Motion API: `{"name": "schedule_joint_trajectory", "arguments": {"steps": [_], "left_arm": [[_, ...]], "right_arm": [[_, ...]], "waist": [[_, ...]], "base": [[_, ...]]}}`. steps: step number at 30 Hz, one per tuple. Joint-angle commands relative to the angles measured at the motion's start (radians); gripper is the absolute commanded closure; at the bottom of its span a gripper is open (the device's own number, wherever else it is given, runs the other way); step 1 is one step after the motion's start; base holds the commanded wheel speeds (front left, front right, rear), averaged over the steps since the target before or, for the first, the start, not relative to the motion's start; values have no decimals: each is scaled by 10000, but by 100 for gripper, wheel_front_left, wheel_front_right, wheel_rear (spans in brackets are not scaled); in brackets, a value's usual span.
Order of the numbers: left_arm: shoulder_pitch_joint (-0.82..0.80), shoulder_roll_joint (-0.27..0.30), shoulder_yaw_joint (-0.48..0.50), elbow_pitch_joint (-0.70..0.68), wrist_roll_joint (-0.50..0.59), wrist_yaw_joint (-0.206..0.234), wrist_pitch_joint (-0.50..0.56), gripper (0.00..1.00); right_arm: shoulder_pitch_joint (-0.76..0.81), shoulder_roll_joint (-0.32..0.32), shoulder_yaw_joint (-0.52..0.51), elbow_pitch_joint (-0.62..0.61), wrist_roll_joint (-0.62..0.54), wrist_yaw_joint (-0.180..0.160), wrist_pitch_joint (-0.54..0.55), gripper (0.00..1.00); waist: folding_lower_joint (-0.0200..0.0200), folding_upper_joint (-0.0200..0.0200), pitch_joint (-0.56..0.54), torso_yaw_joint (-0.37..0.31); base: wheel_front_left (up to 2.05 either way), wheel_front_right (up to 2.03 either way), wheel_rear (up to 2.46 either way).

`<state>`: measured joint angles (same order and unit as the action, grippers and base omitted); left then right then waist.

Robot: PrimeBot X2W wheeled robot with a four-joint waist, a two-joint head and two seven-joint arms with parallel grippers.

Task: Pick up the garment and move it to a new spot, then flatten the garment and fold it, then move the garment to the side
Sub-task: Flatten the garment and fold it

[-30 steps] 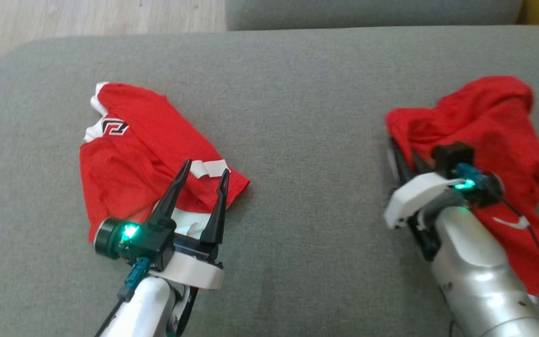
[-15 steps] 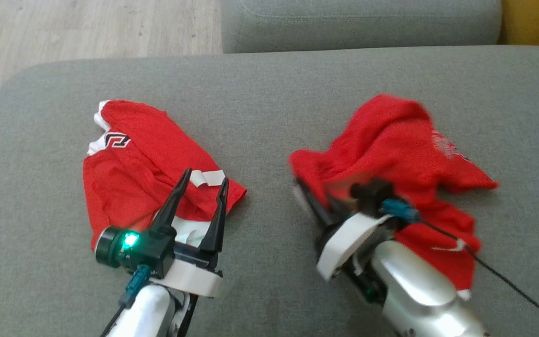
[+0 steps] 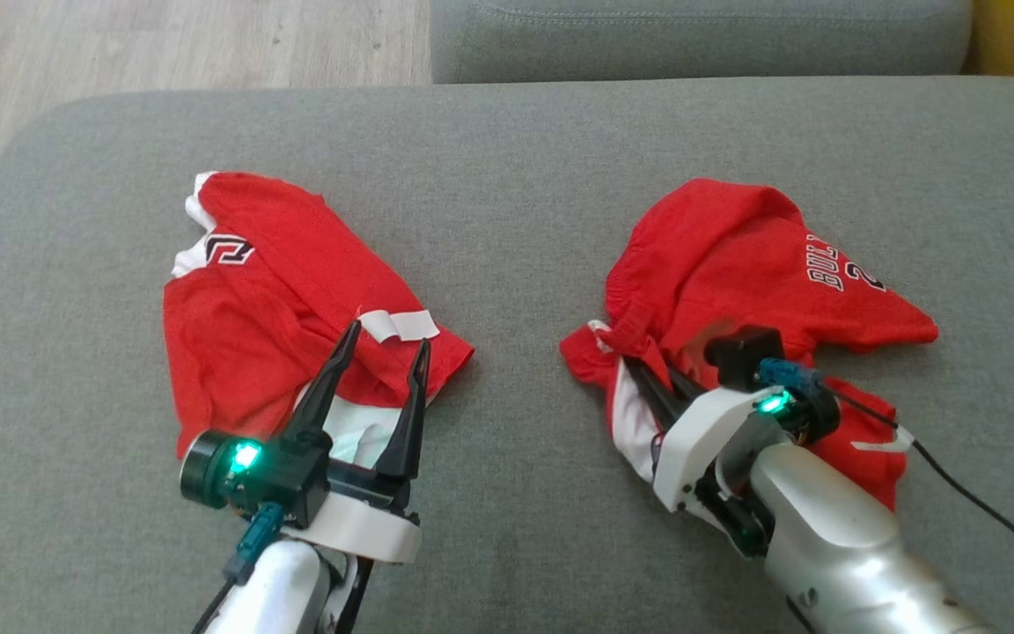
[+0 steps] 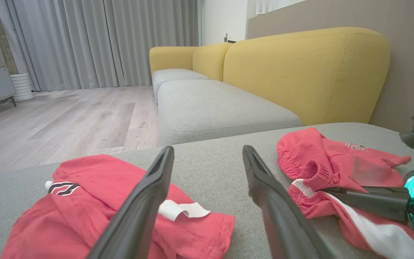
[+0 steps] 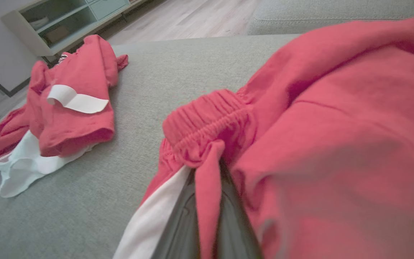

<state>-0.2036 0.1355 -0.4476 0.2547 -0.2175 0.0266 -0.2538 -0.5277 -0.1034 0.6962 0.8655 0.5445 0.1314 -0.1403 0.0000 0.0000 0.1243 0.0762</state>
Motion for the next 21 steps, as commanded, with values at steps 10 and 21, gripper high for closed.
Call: {"name": "schedule_joint_trajectory", "arguments": {"steps": [10,21], "left_arm": [[-479,85,444,-231,-7,40,-80,0],[-284,271,728,-280,-84,114,-80,0]], "right_arm": [[-680,423,-561,552,-562,-7,-916,0],[860,59,-2942,-1501,-1637,-7,-1210,0]], "waist": [[0,0,-19,-518],[0,0,-509,-1754]], "base": [[0,0,0],[0,0,0]]}}
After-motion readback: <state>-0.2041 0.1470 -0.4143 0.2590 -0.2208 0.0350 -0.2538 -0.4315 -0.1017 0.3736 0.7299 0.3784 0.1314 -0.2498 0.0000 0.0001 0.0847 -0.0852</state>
